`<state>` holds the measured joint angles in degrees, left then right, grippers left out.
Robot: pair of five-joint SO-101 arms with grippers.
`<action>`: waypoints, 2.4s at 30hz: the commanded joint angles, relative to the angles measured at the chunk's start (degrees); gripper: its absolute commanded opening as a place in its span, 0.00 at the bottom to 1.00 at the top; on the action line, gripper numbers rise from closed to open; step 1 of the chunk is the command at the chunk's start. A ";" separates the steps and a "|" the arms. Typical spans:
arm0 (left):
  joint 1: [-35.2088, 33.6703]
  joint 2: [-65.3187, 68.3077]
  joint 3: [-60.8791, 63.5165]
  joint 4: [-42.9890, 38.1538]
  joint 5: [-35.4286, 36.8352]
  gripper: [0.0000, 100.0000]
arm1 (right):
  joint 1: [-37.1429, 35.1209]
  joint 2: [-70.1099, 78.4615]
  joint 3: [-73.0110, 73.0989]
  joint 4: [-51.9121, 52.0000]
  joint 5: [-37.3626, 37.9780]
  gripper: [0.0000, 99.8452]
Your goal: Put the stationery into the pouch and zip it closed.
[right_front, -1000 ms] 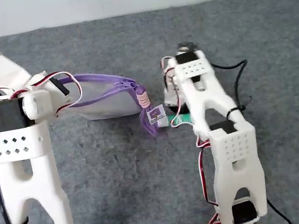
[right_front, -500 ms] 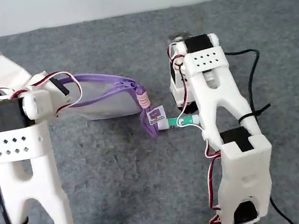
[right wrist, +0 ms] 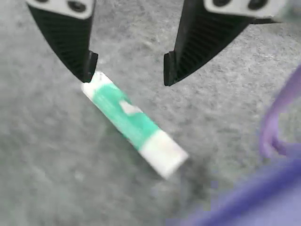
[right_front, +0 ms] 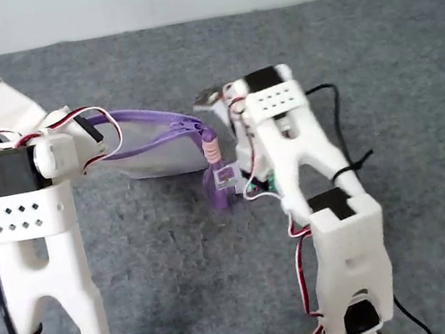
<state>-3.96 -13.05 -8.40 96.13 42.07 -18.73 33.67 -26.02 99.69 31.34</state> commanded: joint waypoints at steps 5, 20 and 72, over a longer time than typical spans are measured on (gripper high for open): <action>0.35 0.88 3.30 -0.18 0.62 0.01 | -3.30 3.38 -0.88 -6.37 4.84 0.25; 0.35 0.79 3.30 -0.18 0.62 0.01 | 2.77 8.22 -0.97 -17.19 5.36 0.01; 0.26 0.35 3.30 0.18 2.20 0.01 | -21.67 -49.98 24.26 -57.01 -36.22 0.01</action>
<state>-3.96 -13.14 -7.52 96.13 43.47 -39.91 -13.63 -3.52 44.31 -5.49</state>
